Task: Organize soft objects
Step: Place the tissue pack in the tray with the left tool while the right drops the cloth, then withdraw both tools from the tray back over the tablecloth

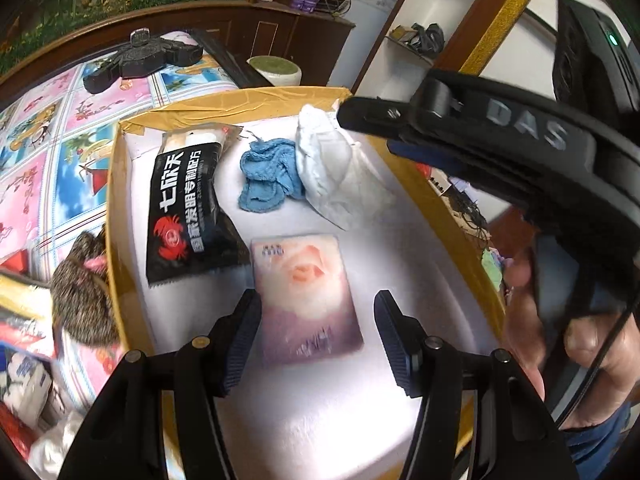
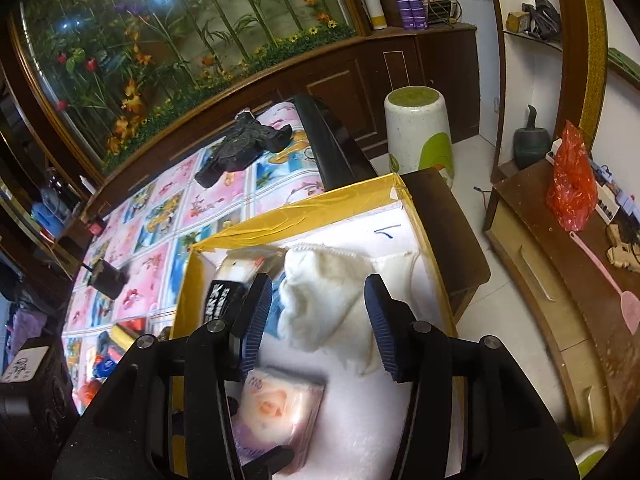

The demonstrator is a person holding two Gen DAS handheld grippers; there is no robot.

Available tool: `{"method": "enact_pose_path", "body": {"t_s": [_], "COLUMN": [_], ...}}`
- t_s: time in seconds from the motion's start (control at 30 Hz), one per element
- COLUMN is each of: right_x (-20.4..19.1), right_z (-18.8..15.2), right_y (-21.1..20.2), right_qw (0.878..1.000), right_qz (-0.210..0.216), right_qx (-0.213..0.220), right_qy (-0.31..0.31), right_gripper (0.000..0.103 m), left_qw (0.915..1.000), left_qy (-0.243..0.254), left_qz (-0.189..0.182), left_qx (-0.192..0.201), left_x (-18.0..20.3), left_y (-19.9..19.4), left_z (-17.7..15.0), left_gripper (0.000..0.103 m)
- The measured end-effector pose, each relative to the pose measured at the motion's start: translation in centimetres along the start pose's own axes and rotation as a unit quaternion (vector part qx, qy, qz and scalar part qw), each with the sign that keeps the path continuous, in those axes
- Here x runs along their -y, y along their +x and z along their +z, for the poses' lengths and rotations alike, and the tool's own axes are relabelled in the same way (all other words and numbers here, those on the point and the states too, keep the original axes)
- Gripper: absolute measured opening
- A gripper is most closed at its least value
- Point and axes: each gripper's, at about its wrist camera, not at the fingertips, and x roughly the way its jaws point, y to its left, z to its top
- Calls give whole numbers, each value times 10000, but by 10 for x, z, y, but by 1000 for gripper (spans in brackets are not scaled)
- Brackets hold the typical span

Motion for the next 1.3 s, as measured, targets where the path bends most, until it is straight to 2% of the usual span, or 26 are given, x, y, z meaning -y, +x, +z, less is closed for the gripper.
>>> {"method": "enact_pose_path", "body": {"t_s": [0.37, 0.63, 0.8, 1.1, 1.3], "right_x": [-26, -54, -83, -123, -140], "right_z": [-69, -110, -129, -152, -166], "right_y": [-65, -78, -73, -59, -53], "right_qw": [9965, 9942, 9939, 9930, 9915], "right_qz": [689, 908, 1056, 1159, 1222], "right_qx": [393, 473, 298, -22, -184], "right_qy": [250, 320, 112, -231, -416], "right_gripper": [48, 48, 48, 48, 48], "left_qw": [9994, 9987, 9980, 9943, 9859], "left_qy": [132, 99, 7, -425, -930], "left_qz": [-152, -181, -155, -146, 258], "left_qx": [285, 461, 608, 966, 1368], "left_x": [-4, -23, -42, -97, -161], "left_y": [-47, -79, -97, -135, -167], "left_z": [-37, -70, -87, -116, -128], "left_gripper": [59, 59, 59, 59, 59]}}
